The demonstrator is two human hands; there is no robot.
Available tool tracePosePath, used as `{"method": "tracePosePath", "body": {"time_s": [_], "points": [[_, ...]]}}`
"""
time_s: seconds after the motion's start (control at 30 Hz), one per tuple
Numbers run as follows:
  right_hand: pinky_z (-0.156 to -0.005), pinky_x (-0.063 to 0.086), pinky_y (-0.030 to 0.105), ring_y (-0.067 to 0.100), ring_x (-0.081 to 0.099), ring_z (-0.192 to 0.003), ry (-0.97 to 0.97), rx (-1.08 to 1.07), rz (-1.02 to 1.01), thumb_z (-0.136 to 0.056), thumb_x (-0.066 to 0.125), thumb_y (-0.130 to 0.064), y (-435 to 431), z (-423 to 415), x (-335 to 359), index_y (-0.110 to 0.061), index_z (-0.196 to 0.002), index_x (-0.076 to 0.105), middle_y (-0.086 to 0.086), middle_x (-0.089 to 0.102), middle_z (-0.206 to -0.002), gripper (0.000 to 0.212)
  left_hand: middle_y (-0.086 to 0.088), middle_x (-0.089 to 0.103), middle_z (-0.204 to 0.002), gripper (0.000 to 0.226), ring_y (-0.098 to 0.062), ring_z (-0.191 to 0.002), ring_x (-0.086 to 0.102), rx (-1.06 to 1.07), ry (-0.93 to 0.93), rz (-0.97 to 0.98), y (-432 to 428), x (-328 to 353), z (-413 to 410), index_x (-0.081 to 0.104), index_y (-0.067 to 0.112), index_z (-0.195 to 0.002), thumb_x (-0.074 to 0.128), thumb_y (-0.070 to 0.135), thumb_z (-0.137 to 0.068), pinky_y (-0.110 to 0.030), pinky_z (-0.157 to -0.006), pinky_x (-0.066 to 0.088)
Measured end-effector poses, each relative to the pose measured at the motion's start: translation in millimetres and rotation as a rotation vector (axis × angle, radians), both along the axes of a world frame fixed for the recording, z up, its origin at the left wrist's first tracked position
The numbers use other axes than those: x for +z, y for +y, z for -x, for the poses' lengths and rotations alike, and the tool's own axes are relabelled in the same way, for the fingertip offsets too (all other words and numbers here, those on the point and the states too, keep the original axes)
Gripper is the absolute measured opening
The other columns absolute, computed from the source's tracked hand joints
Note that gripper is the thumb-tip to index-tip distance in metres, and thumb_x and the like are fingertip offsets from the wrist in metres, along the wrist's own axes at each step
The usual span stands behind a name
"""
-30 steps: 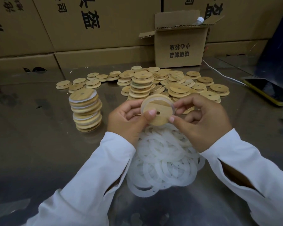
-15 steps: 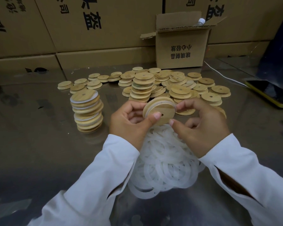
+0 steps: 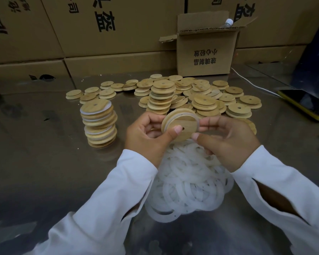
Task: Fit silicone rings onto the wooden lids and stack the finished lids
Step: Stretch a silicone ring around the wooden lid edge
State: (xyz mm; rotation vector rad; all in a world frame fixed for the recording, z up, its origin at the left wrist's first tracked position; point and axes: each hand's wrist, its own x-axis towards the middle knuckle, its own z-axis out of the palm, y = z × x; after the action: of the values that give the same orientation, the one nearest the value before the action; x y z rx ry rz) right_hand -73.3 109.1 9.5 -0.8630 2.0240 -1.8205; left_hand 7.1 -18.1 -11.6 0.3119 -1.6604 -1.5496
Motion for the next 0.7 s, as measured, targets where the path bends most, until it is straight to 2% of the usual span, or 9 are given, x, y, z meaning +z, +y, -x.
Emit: {"method": "tracePosePath", "body": {"time_s": [0.07,0.17,0.27,0.37,0.47,0.53,0.6,0.7], "points": [[-0.045,0.044,0.012,0.000,0.051,-0.043,0.000,0.006,-0.016,-0.075,0.070,-0.004,0.5,1.6,1.2,-0.023,-0.080,0.061,0.003,0.065,-0.079,0.021,0.002,0.069,-0.072,0.022,-0.017,-0.070,0.068,-0.010,0.000,-0.005,0.6,0.1,-0.5,0.062,0.018,-0.077,0.077,0.009,-0.064,-0.025,-0.064,0.056],[-0.052,0.048,0.022,0.010,0.053,-0.046,0.046,-0.028,-0.026,-0.075,0.070,-0.008,1.6,0.6,0.4,-0.024,-0.082,0.060,0.012,0.065,-0.072,0.021,0.001,0.069,-0.073,0.022,-0.017,-0.071,0.068,-0.015,0.002,-0.013,1.4,0.6,-0.4,0.062,0.018,-0.078,0.077,0.009,-0.064,-0.025,-0.063,0.055],[-0.056,0.048,0.031,0.022,0.054,-0.053,0.126,-0.055,-0.037,-0.074,0.070,-0.012,1.3,-3.1,-2.4,-0.026,-0.086,0.056,-0.003,0.062,-0.084,0.023,0.001,0.069,-0.072,0.022,-0.019,-0.071,0.068,-0.009,0.009,-0.021,1.2,0.8,-0.3,0.062,0.019,-0.077,0.078,0.010,-0.064,-0.027,-0.064,0.056],[-0.048,0.045,0.024,0.021,0.051,-0.053,0.110,-0.044,-0.032,-0.073,0.070,-0.011,0.2,-3.8,-2.9,-0.024,-0.086,0.055,-0.002,0.059,-0.089,0.024,0.000,0.070,-0.072,0.022,-0.020,-0.072,0.068,-0.012,0.006,-0.020,1.5,0.7,-0.5,0.063,0.019,-0.076,0.078,0.014,-0.061,-0.029,-0.067,0.057],[-0.040,0.041,0.016,0.006,0.050,-0.044,-0.026,-0.001,-0.015,-0.075,0.068,-0.004,-0.5,-0.6,-0.9,-0.019,-0.082,0.059,0.000,0.061,-0.079,0.019,0.001,0.070,-0.071,0.022,-0.018,-0.071,0.068,-0.012,-0.006,-0.009,1.5,0.4,-0.3,0.063,0.019,-0.076,0.077,0.016,-0.061,-0.028,-0.067,0.057],[-0.039,0.040,0.015,0.003,0.046,-0.036,-0.115,0.030,0.004,-0.076,0.067,-0.001,-0.2,2.4,0.3,-0.018,-0.077,0.062,-0.004,0.063,-0.066,0.018,0.002,0.069,-0.071,0.021,-0.015,-0.069,0.068,-0.008,-0.013,-0.010,1.1,0.3,-0.3,0.062,0.019,-0.076,0.077,0.011,-0.065,-0.025,-0.065,0.056],[-0.041,0.043,0.015,0.004,0.047,-0.036,-0.147,0.040,0.019,-0.077,0.065,0.001,0.6,5.0,1.0,-0.018,-0.075,0.064,-0.007,0.064,-0.058,0.019,0.000,0.069,-0.073,0.020,-0.014,-0.067,0.068,-0.006,-0.019,-0.024,0.6,0.0,-0.1,0.062,0.018,-0.077,0.076,0.007,-0.067,-0.023,-0.062,0.055],[-0.045,0.047,0.016,0.005,0.051,-0.039,-0.102,0.025,0.026,-0.076,0.065,0.003,1.5,5.0,1.1,-0.020,-0.076,0.064,-0.007,0.065,-0.062,0.023,-0.003,0.070,-0.074,0.019,-0.014,-0.066,0.068,-0.007,-0.029,-0.059,0.0,0.1,0.1,0.062,0.016,-0.077,0.076,0.010,-0.066,-0.024,-0.060,0.055]]}}
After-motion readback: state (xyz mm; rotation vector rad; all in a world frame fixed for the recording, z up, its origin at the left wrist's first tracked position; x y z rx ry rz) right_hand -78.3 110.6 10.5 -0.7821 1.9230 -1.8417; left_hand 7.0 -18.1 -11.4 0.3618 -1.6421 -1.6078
